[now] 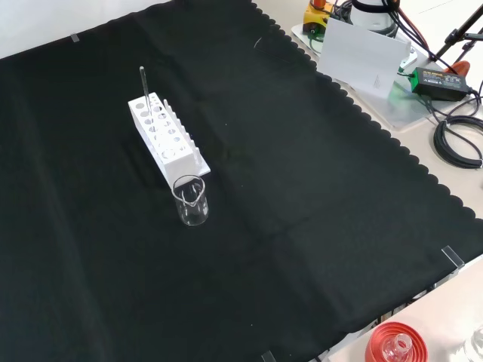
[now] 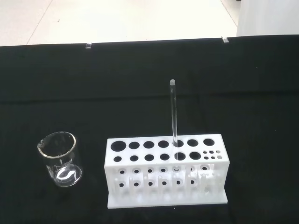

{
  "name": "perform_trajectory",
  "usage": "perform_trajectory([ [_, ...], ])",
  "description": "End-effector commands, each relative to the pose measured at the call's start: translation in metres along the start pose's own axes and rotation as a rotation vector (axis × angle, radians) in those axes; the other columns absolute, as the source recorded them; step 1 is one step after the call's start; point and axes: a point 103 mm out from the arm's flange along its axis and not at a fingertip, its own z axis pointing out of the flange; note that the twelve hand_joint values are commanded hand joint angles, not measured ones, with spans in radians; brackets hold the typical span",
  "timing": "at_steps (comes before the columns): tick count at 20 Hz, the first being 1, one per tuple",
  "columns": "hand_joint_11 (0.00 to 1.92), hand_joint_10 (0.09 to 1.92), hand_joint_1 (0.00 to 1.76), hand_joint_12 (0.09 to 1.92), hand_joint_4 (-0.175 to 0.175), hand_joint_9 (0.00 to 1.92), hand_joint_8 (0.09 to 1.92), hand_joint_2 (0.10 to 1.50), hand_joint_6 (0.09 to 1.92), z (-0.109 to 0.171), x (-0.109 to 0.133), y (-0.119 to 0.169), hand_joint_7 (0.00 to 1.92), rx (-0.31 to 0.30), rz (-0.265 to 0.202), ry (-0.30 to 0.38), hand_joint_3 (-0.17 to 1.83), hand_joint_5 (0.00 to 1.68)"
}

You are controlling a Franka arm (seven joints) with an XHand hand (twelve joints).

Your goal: Take the glass rod from the white test tube rack.

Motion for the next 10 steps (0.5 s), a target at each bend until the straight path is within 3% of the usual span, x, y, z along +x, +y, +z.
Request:
perform_trajectory([
  [1,0.32,0.09,0.62,0.93,-0.056,0.46,0.21,0.77,0.17,-0.0260,0.0286,-0.0602,0.24,-0.051,0.031,-0.067,0.53,0.20],
  [2,0.16,0.09,0.53,0.95,-0.041,0.29,0.13,0.81,0.09,-0.0277,0.0306,-0.0642,0.12,-0.054,0.034,-0.072,0.47,0.10],
  [4,0.03,0.09,0.47,0.97,-0.030,0.17,0.09,0.84,0.09,-0.0282,0.0312,-0.0656,0.03,-0.052,0.036,-0.074,0.42,0.02],
  [10,0.00,0.09,0.45,0.98,-0.027,0.14,0.09,0.85,0.09,-0.0249,0.0299,-0.0627,0.00,-0.042,0.045,-0.076,0.40,0.00],
])
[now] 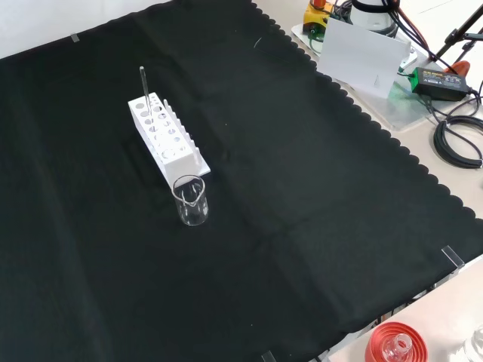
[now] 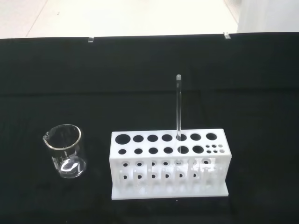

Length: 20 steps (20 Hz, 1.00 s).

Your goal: Take the glass rod from the white test tube rack.

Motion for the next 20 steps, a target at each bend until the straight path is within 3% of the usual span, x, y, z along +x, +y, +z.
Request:
perform_trajectory([
  [1,0.00,0.09,0.45,0.98,-0.027,0.14,0.09,0.86,0.09,-0.018,0.014,-0.050,0.00,-0.064,0.043,-0.052,0.39,0.00],
  [3,0.00,0.09,0.45,1.07,-0.029,0.17,0.11,0.87,0.09,-0.018,0.014,-0.050,0.01,-0.091,0.040,-0.052,0.36,0.00],
  [5,0.00,0.09,0.45,1.30,-0.034,0.25,0.16,0.88,0.09,-0.018,0.015,-0.047,0.03,-0.092,0.036,-0.056,0.34,0.03],
  [9,0.10,0.74,0.44,1.46,-0.040,0.12,0.43,0.89,0.09,-0.017,0.017,-0.041,0.00,-0.095,0.027,-0.048,0.32,0.06],
  [11,0.13,0.87,0.44,1.46,-0.042,0.09,0.50,0.89,0.09,-0.017,0.016,-0.039,0.00,-0.092,0.027,-0.043,0.32,0.07],
  [17,0.17,0.94,0.44,1.47,-0.046,0.10,0.62,0.89,0.09,-0.017,0.012,-0.034,0.00,-0.086,0.034,-0.034,0.33,0.09],
  [20,0.33,0.93,0.46,1.42,-0.059,0.23,0.74,0.89,0.09,-0.019,0.011,-0.028,0.03,-0.078,0.029,-0.040,0.34,0.13],
])
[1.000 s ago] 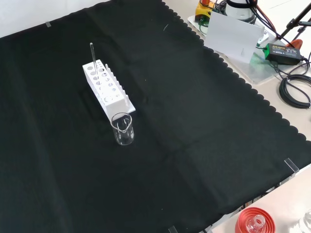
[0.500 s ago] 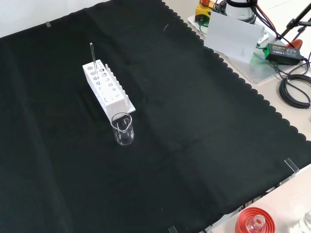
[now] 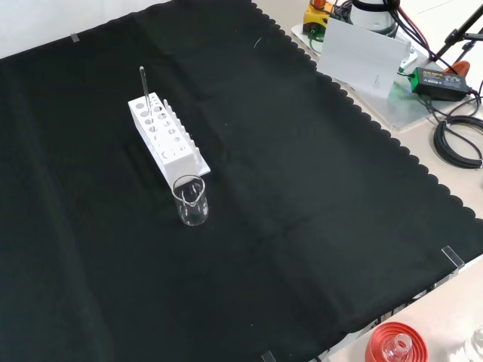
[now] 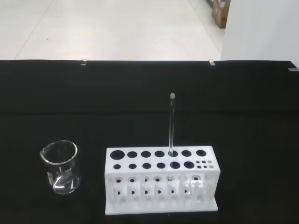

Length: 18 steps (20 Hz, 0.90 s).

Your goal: Take the glass rod from the white test tube rack.

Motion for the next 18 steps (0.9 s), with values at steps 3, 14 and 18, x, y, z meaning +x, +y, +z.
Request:
perform_trajectory([
  [3,0.48,0.91,0.48,1.37,-0.072,0.37,0.82,0.89,0.09,0.000,-0.001,0.017,0.09,0.021,-0.011,-0.003,0.35,0.17],
  [14,0.54,0.88,0.50,1.34,-0.080,0.45,0.86,0.90,0.09,0.024,0.004,0.070,0.16,0.060,-0.036,0.017,0.37,0.22],
  [18,0.54,0.88,0.49,1.34,-0.080,0.46,0.86,0.90,0.09,0.031,0.001,0.084,0.17,0.052,-0.050,0.066,0.37,0.23],
])
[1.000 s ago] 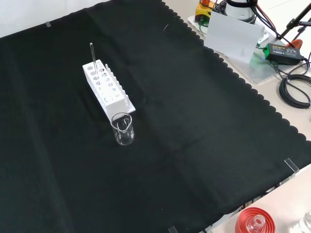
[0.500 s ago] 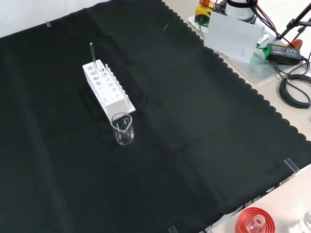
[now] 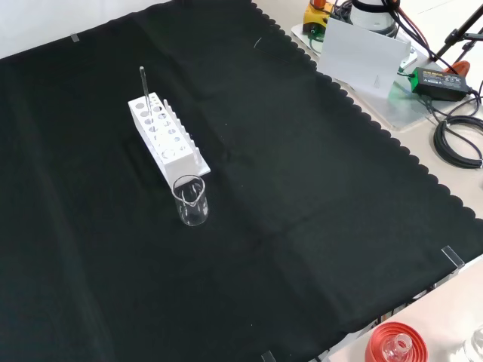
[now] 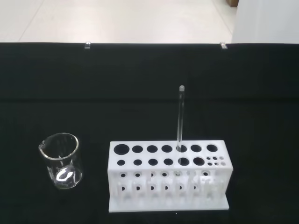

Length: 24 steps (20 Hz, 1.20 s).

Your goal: Take the glass rod from the white test tube rack.

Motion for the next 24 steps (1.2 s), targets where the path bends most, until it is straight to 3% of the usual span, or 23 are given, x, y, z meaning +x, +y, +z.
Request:
perform_trajectory([
  [1,0.53,0.88,0.49,1.34,-0.080,0.46,0.86,0.90,0.09,0.009,-0.007,0.037,0.17,0.031,0.016,0.079,0.37,0.23],
  [13,0.55,0.87,0.46,1.35,-0.085,0.51,0.88,0.92,0.09,0.042,-0.012,0.097,0.25,0.039,-0.040,0.001,0.39,0.27],
  [16,0.56,0.86,0.45,1.34,-0.086,0.53,0.87,0.92,0.09,0.048,-0.013,0.102,0.26,0.059,-0.047,-0.005,0.39,0.28],
  [24,0.56,0.85,0.45,1.34,-0.090,0.54,0.88,0.92,0.09,0.091,-0.024,0.151,0.28,0.119,-0.040,0.029,0.40,0.29],
])
